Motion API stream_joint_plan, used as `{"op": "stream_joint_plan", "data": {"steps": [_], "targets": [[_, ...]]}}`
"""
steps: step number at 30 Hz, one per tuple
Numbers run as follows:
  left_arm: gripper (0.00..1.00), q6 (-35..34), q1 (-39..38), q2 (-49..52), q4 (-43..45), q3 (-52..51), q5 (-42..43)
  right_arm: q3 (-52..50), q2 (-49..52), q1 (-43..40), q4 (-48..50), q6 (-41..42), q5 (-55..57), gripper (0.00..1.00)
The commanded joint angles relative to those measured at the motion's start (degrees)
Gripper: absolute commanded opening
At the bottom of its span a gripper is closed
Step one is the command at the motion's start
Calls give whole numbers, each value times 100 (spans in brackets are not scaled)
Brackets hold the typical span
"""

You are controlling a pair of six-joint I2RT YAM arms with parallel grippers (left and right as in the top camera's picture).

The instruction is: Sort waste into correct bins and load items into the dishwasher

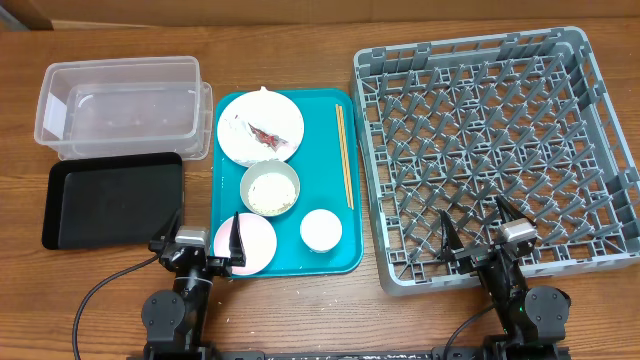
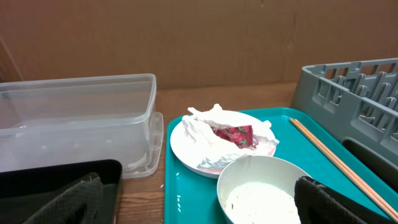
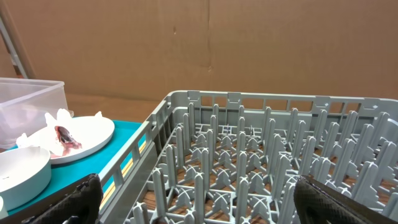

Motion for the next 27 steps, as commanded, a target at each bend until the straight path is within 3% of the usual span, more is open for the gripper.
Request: {"op": "stream_joint_plan", "data": {"steps": [1,20,27], "targets": [[100,55,55,-55,-15,-24,-22,-61,-35,-15,39,17,-24,100],[100,-59,55,-55,50,-24,-35,-59,-35,-15,131,20,-24,100],[100,-166,57,-55,839,-24,-35,-57,-35,-15,708,221,-50,100]]}}
